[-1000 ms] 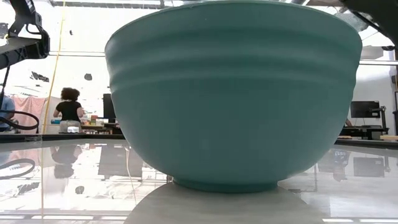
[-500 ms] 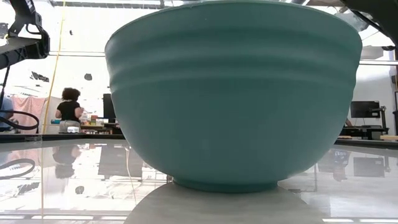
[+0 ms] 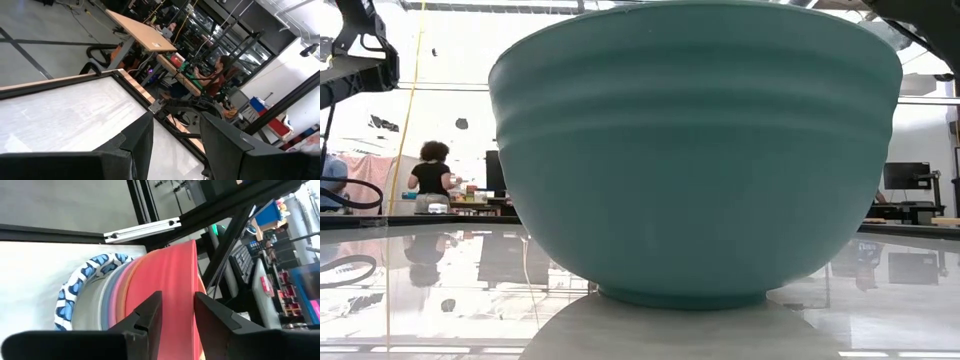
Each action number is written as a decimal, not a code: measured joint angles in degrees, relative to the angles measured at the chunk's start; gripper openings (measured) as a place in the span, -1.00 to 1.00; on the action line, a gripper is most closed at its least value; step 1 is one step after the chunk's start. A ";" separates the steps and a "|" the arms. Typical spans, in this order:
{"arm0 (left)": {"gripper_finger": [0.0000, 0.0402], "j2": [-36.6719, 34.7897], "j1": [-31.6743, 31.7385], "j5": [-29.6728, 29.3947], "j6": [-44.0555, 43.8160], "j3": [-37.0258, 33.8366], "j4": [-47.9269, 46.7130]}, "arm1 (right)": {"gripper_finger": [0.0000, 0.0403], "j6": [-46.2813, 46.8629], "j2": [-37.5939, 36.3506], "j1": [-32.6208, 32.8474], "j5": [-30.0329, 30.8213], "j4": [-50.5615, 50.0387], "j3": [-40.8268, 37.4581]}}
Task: Nest bowls inside each other
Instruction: Stack the red bowl into the orange bowl
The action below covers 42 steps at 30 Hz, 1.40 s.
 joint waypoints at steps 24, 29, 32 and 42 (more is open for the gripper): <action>-0.26 5.03 0.00 0.00 -3.04 0.00 0.20 | -0.34 0.87 2.47 -0.24 0.24 1.54 0.00; -0.26 6.37 0.00 0.00 -3.28 0.00 0.23 | -0.34 1.29 2.91 -0.35 0.12 1.30 0.00; -0.26 6.85 0.00 0.02 -3.67 0.00 0.23 | -0.35 1.32 2.91 -0.35 0.21 1.38 0.00; -0.26 6.93 0.00 0.02 -6.12 0.00 0.25 | -0.34 1.50 1.31 0.20 2.25 0.36 0.28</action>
